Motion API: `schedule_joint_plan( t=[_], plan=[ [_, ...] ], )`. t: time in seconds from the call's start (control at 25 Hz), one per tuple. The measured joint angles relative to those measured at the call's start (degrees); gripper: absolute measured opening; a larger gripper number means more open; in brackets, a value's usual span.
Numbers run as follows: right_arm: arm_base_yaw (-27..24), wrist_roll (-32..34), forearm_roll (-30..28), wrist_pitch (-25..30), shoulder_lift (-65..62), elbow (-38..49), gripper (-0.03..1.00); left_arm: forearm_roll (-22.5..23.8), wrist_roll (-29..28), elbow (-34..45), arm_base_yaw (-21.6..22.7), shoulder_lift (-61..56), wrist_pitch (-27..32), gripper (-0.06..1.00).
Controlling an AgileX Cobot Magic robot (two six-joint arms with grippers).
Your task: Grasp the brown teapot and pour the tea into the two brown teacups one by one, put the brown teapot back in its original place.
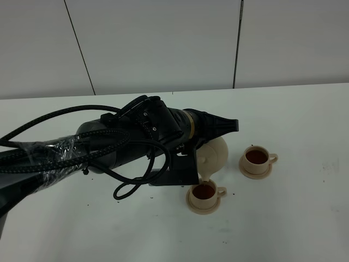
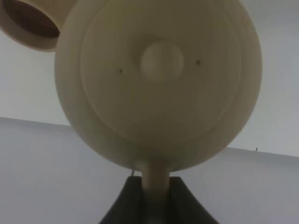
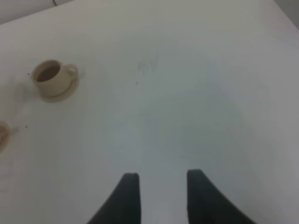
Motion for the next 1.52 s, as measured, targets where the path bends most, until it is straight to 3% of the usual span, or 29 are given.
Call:
schedule_joint_plan(
  t=[1.52],
  plan=[
    [0.0, 0.0, 0.0, 0.0, 0.0, 0.0, 0.24, -0.1, 0.0, 0.0, 0.0, 0.0, 0.1, 0.17]
  ],
)
